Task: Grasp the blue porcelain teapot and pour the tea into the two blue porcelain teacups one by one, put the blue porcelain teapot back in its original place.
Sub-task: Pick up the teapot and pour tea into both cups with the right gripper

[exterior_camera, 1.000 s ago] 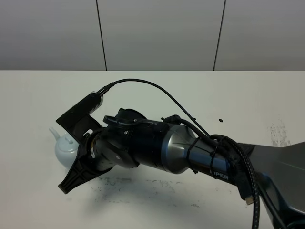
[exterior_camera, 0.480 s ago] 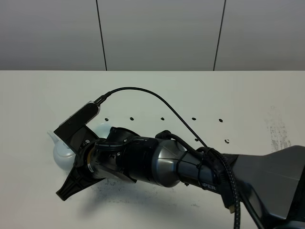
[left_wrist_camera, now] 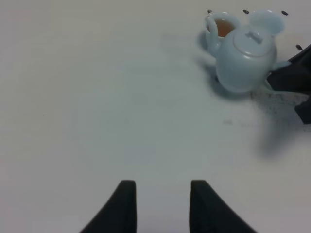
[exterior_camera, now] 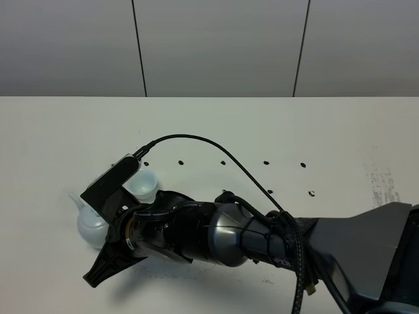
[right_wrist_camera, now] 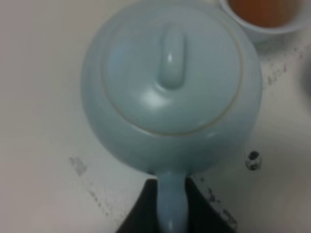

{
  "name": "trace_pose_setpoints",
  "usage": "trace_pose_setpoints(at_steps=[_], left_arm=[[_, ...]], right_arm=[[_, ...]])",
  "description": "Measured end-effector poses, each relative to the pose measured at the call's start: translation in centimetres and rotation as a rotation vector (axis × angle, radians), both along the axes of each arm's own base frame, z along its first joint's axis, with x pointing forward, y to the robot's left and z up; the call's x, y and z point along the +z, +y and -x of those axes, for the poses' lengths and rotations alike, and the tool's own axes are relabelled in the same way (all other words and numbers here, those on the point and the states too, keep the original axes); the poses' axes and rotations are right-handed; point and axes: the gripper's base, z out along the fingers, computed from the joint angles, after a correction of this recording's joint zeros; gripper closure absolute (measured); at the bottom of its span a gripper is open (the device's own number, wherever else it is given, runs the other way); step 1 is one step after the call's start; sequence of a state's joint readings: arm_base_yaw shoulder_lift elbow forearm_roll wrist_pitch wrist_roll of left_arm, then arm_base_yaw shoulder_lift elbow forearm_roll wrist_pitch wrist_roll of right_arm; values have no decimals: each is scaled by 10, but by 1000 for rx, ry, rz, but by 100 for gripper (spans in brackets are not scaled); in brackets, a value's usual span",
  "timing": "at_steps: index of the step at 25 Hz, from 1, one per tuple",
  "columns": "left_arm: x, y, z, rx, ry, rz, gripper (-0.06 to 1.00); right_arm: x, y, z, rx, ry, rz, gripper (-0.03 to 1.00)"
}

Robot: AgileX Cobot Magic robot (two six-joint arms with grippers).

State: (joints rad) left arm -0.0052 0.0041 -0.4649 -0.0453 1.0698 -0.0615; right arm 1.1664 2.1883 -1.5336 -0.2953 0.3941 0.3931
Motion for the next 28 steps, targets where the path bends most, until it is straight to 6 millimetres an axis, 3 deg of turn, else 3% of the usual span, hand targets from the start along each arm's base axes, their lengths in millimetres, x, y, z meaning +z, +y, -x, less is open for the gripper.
trace_pose_setpoints(at_steps=[3, 7, 13, 23, 28], left_arm=[[0, 0, 0, 0, 0, 0, 65], [0, 0, 0, 0, 0, 0, 65], [0, 0, 0, 0, 0, 0, 65], [0, 0, 0, 0, 0, 0, 65], [0, 0, 0, 0, 0, 0, 65]], right_arm=[[8, -3, 1, -3, -5, 16, 94], [47, -14, 0, -17, -31, 9, 94], [99, -38, -34, -27, -65, 56, 94], [109, -92, -110, 305, -241, 243, 94], [96, -100, -131, 534, -381, 365, 94]])
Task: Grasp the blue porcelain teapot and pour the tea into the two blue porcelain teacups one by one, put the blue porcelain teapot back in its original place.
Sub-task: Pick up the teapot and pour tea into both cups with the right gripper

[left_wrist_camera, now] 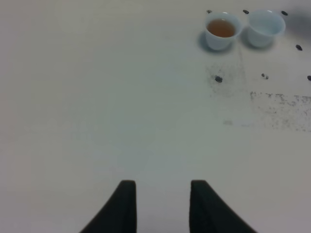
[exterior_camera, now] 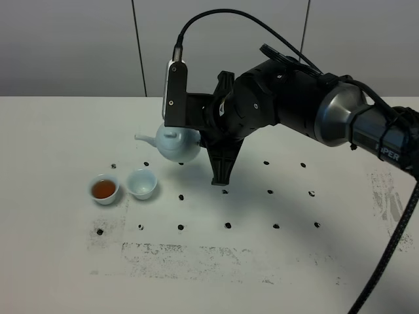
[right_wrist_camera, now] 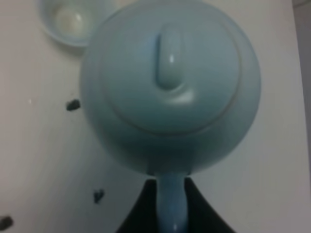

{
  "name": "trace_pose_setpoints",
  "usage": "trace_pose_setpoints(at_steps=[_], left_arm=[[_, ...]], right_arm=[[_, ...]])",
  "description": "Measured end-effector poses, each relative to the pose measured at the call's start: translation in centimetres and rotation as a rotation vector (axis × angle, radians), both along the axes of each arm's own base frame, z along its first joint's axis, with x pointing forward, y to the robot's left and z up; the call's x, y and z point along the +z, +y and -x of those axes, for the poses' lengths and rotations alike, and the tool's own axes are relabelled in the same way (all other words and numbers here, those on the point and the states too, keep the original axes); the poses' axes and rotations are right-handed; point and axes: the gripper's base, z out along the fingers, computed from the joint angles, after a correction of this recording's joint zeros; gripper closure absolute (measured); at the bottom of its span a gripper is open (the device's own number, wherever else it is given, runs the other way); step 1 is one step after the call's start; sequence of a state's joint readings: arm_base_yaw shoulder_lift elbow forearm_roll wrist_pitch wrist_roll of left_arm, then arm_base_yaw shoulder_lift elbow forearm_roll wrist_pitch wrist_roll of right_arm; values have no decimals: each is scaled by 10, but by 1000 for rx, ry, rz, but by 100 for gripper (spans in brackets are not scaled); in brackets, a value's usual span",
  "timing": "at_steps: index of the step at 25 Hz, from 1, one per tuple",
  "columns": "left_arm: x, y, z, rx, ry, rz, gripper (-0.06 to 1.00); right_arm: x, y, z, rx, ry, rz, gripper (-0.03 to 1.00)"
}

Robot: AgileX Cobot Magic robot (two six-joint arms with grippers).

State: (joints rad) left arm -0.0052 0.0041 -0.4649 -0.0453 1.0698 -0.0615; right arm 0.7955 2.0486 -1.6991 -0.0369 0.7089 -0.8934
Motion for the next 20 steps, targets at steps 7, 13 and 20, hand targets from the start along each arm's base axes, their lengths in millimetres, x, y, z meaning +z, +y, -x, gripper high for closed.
trace_pose_setpoints(at_steps=[7, 13, 20], left_arm=[[0, 0, 0, 0, 0, 0, 65], [0, 0, 0, 0, 0, 0, 65], [0, 0, 0, 0, 0, 0, 65]], right_arm=[[-20, 12, -17, 94, -72, 84, 94], [-31, 19, -19, 159, -148, 188, 94], [-35, 27, -13, 250, -228, 281, 94]])
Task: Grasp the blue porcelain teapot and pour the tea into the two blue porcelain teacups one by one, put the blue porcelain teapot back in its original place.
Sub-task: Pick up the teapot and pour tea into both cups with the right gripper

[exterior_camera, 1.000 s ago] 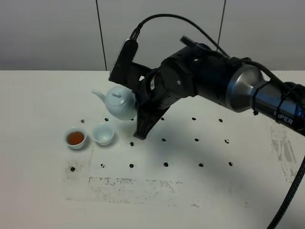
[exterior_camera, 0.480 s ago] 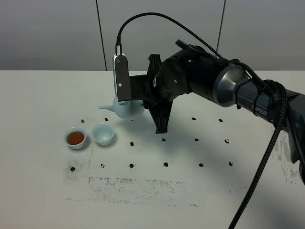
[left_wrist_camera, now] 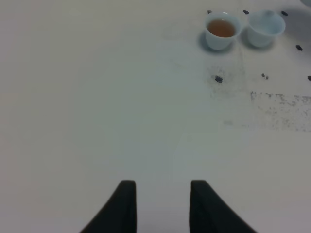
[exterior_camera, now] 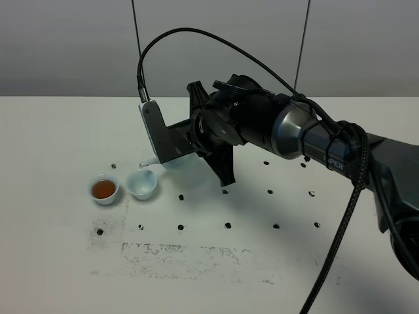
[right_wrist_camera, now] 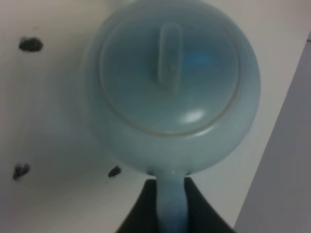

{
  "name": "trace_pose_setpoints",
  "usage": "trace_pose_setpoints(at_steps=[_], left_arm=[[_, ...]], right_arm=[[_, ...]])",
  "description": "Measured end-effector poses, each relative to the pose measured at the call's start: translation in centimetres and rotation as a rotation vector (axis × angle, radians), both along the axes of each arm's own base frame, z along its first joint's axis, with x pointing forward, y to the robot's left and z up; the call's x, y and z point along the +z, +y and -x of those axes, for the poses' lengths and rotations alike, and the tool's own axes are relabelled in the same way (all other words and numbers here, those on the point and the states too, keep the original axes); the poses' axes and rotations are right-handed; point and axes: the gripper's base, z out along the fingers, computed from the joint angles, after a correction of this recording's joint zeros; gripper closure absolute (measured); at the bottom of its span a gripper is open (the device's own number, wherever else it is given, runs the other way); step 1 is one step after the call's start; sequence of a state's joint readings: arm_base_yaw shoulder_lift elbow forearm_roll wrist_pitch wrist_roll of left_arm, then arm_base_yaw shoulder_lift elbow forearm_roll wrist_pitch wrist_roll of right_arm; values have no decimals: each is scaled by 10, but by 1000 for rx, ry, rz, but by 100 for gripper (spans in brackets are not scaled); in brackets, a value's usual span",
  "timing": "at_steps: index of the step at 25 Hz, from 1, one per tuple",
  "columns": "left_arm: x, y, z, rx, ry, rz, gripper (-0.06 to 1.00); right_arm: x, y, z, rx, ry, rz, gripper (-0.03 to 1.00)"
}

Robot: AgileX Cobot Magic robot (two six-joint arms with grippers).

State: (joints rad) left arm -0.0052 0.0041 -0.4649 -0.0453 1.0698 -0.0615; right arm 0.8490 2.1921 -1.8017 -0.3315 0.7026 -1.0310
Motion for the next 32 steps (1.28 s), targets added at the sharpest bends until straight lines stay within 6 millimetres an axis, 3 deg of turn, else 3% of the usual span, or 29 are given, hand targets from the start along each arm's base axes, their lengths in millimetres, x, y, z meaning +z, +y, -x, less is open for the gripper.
trace_pose_setpoints(at_steps=[9, 32], left_arm=[[0, 0, 0, 0, 0, 0, 65], [0, 0, 0, 0, 0, 0, 65]], right_arm=[[-8, 11, 7, 97, -98, 121, 94], [12, 26, 21, 218, -334, 255, 94]])
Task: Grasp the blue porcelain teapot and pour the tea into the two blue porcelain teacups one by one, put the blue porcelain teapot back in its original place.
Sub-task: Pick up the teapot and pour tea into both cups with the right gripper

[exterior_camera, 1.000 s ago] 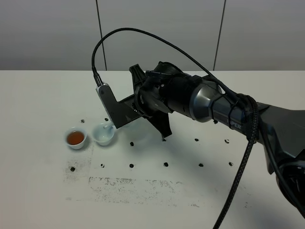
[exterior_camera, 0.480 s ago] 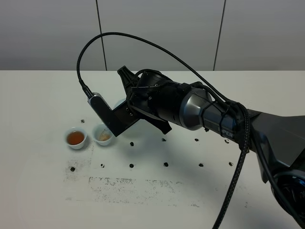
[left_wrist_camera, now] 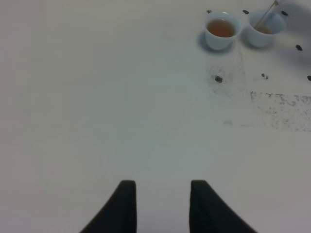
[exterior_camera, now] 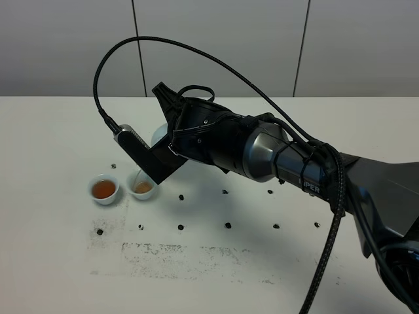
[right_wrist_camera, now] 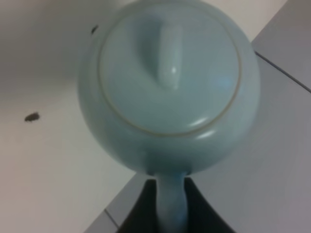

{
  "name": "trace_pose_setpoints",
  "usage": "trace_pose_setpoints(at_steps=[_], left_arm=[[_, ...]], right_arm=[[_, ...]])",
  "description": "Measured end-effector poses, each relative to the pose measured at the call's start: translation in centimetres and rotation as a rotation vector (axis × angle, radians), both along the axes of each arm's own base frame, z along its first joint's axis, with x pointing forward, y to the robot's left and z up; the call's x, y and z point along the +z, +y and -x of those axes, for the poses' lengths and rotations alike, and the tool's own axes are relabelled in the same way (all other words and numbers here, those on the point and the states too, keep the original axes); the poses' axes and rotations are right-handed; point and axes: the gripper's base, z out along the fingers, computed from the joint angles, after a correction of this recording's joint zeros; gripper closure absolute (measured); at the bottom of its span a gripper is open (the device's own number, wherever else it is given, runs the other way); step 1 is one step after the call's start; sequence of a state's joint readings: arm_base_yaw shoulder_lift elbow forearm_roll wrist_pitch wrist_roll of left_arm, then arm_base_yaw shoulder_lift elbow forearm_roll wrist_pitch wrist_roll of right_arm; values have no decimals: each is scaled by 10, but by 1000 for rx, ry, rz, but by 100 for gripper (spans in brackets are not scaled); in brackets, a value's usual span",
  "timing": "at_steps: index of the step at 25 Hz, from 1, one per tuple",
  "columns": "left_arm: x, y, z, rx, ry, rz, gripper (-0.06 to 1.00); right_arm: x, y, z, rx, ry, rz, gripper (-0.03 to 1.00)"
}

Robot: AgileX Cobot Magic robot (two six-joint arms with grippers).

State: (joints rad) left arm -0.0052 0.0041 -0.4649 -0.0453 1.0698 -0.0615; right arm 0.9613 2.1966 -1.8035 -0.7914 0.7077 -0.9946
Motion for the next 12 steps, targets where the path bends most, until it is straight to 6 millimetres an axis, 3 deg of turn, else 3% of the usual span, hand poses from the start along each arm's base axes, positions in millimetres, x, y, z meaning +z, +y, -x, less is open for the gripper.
trace_pose_setpoints(at_steps=[12], left_arm=[[0, 0, 0, 0, 0, 0, 65]], right_arm=[[2, 2, 1, 52, -48, 57, 94]])
